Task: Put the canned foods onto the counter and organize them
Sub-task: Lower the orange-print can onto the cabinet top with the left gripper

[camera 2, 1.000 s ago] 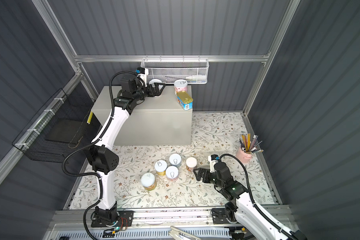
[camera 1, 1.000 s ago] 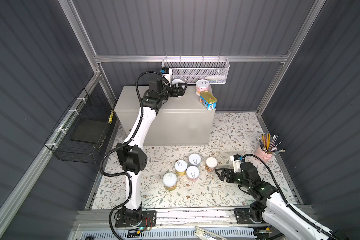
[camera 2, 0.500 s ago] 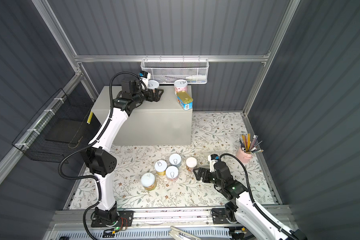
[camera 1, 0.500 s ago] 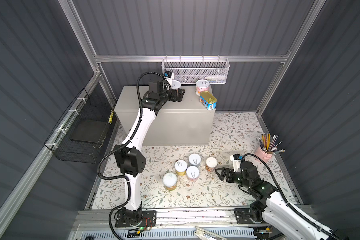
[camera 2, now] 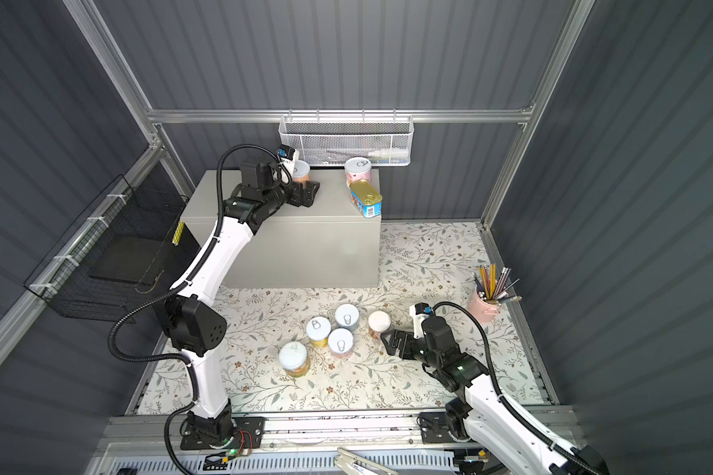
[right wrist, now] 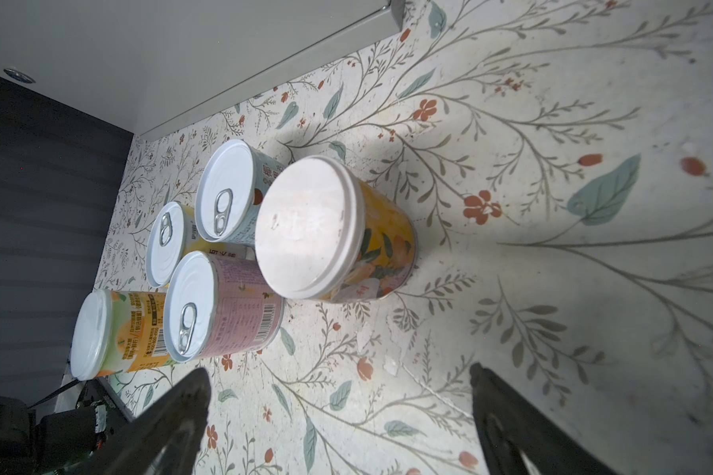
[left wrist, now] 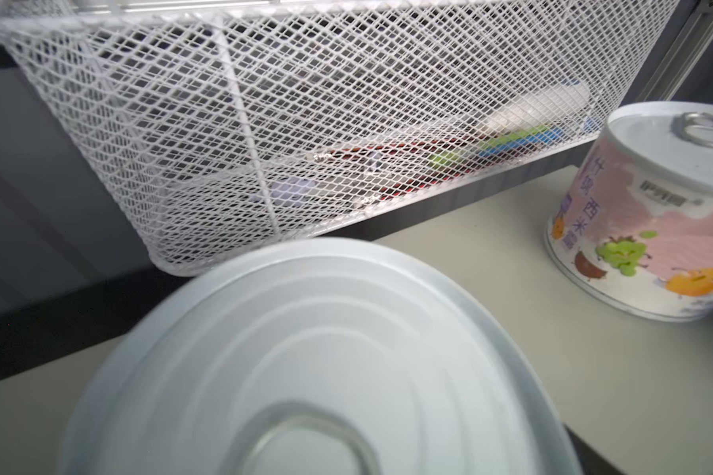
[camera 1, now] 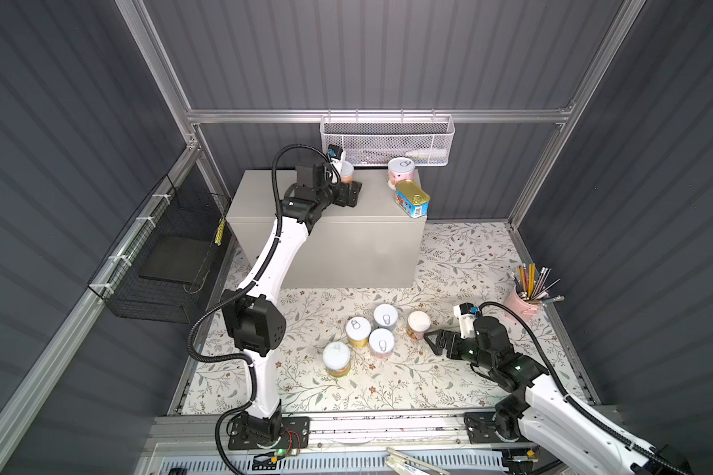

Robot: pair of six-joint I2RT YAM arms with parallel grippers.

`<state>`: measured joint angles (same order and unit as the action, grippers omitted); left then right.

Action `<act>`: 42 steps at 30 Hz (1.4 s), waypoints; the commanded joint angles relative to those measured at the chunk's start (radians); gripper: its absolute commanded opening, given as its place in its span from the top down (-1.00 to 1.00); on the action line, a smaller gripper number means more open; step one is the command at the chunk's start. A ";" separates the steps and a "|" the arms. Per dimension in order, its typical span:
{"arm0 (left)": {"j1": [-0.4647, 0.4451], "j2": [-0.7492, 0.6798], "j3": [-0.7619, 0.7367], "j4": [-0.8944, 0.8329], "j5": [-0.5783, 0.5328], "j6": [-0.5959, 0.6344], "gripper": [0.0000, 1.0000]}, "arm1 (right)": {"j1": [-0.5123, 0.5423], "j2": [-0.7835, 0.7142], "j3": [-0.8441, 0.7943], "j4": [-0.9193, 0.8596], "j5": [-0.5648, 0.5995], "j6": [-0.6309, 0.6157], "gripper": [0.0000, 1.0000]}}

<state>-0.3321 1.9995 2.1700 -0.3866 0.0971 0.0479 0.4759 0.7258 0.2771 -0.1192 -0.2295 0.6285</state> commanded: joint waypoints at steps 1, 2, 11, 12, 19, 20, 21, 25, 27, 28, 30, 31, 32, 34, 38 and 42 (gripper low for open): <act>0.010 0.000 0.033 -0.101 0.054 -0.073 -0.99 | 0.005 -0.003 0.023 0.013 -0.010 0.010 -0.98; 0.010 0.017 0.075 -0.136 0.092 -0.086 -0.99 | 0.005 -0.001 0.023 0.012 -0.011 0.009 -0.98; 0.011 0.113 0.290 -0.309 0.155 -0.155 -0.99 | 0.005 -0.004 0.024 0.006 -0.011 0.007 -0.98; 0.011 0.113 0.298 -0.316 0.149 -0.159 -0.99 | 0.005 -0.006 0.024 0.003 -0.011 0.007 -0.98; 0.011 0.096 0.302 -0.325 0.124 -0.152 -0.99 | 0.005 -0.007 0.021 0.005 -0.010 0.003 -0.98; 0.011 0.087 0.284 -0.308 0.126 -0.143 -0.99 | 0.004 -0.007 0.021 0.004 -0.006 0.004 -0.98; 0.011 0.075 0.259 -0.286 0.134 -0.131 -0.99 | 0.006 -0.007 0.022 0.005 0.001 0.007 -0.98; 0.011 0.025 0.171 -0.207 0.126 -0.081 -0.99 | 0.006 -0.005 0.030 -0.006 0.009 0.002 -0.98; 0.010 0.018 0.157 -0.196 0.103 -0.042 -0.99 | 0.005 -0.005 0.033 -0.012 0.012 0.000 -0.98; 0.010 0.019 0.156 -0.198 0.098 -0.021 -0.99 | 0.005 -0.005 0.036 -0.015 0.012 -0.004 -0.98; 0.008 0.019 0.145 -0.194 0.093 0.035 -0.99 | 0.005 -0.005 0.042 -0.020 0.014 -0.010 -0.98; 0.005 0.017 0.129 -0.185 0.079 0.066 -0.99 | 0.005 -0.003 0.045 -0.024 0.015 -0.011 -0.98; -0.002 0.012 0.109 -0.171 0.048 0.097 -0.99 | 0.006 -0.003 0.048 -0.027 0.014 -0.014 -0.98; -0.013 -0.002 0.072 -0.141 0.005 0.151 -0.99 | 0.005 -0.005 0.055 -0.033 0.014 -0.018 -0.98; -0.020 -0.043 -0.027 -0.047 -0.036 0.175 -0.99 | 0.005 -0.008 0.060 -0.041 0.013 -0.013 -0.98; -0.027 -0.105 -0.144 0.069 -0.064 0.205 -0.99 | 0.005 -0.015 0.062 -0.048 0.009 -0.005 -0.98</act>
<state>-0.3542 1.9251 2.0903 -0.3790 0.0864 0.1753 0.4759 0.7216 0.3130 -0.1486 -0.2234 0.6250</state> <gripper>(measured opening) 0.996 0.989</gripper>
